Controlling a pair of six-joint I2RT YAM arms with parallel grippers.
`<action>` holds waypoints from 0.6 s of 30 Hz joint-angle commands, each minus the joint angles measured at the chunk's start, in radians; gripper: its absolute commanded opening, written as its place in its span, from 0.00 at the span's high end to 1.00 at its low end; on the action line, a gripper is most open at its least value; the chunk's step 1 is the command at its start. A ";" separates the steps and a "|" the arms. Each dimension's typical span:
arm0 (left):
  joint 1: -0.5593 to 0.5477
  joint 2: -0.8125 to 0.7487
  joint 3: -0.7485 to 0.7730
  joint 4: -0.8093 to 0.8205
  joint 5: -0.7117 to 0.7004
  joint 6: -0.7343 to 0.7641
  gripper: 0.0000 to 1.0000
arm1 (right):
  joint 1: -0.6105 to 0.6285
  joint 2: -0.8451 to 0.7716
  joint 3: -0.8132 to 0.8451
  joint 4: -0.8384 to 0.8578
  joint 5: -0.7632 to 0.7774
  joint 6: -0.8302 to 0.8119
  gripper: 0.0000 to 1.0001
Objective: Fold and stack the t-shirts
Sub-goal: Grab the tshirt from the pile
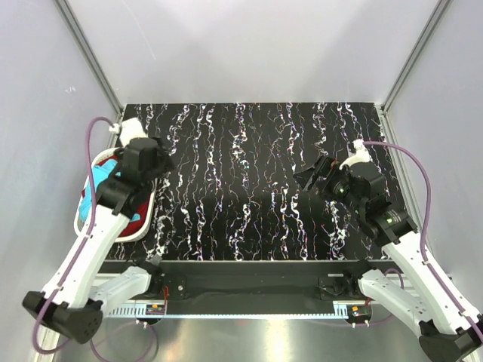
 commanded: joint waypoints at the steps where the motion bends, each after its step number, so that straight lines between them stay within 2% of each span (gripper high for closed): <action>1: 0.220 0.023 0.013 -0.081 -0.095 -0.155 0.31 | 0.002 -0.014 -0.041 0.062 -0.055 0.040 0.00; 4: 0.391 0.045 -0.062 -0.089 -0.032 -0.230 0.33 | 0.003 -0.012 -0.061 0.084 -0.106 0.064 0.00; 10: 0.554 0.053 -0.169 -0.103 -0.087 -0.330 0.33 | 0.002 -0.006 -0.047 0.088 -0.178 0.066 0.00; 15: 0.569 0.142 -0.203 -0.097 0.000 -0.367 0.35 | 0.002 -0.017 -0.050 0.091 -0.169 0.055 0.00; 18: 0.569 0.171 -0.229 -0.089 0.007 -0.385 0.41 | 0.002 -0.017 -0.057 0.093 -0.170 0.061 0.00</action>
